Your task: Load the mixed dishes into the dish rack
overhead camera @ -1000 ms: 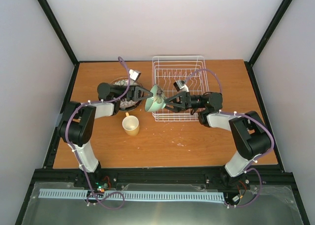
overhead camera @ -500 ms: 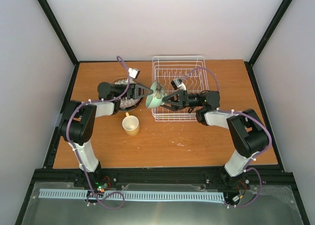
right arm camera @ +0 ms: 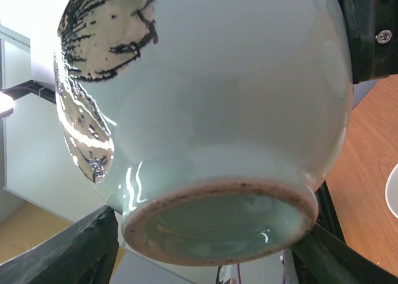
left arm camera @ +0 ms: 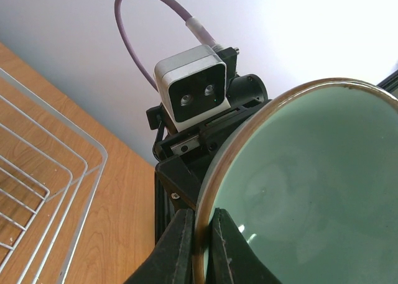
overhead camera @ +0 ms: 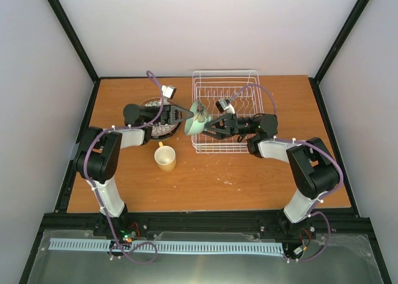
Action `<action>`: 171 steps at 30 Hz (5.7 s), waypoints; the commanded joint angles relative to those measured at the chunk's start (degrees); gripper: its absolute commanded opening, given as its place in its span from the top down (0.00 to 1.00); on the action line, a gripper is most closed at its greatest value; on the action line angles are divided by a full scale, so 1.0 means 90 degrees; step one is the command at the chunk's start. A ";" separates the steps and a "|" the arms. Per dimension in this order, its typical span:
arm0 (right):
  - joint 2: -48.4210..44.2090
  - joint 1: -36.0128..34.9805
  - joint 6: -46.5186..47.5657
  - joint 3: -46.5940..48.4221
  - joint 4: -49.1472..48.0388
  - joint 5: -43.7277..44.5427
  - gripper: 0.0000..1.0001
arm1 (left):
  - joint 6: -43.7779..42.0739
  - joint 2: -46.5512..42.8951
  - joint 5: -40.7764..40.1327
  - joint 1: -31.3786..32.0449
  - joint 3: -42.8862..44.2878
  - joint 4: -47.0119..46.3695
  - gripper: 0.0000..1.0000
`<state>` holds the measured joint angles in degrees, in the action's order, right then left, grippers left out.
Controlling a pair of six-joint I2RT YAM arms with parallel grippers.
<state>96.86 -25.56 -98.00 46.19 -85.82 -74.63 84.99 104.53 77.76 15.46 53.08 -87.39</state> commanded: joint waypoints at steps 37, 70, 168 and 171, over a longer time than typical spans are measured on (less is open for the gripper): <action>-0.0529 0.0019 0.0107 0.0096 -0.1138 0.0136 0.34 | 0.0127 0.0029 0.0093 0.0123 0.0379 -0.1900 0.99; -0.0112 -0.0181 0.0157 0.0389 -0.1128 0.0401 0.97 | 0.0136 0.0472 -0.0042 0.0118 0.0395 -0.1891 0.90; 0.2139 0.0018 0.9853 0.6015 1.6332 0.9854 0.97 | -0.9365 -0.2070 -0.7203 -0.0820 0.2527 1.3300 0.59; 0.2349 0.0031 0.9862 0.6002 1.6444 0.9714 0.97 | -0.9365 -0.2059 -0.7276 -0.0820 0.2559 1.3474 0.59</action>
<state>116.11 -25.15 -9.41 99.13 58.76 11.57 1.72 86.46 13.80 8.05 75.13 31.22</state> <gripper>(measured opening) 0.527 0.413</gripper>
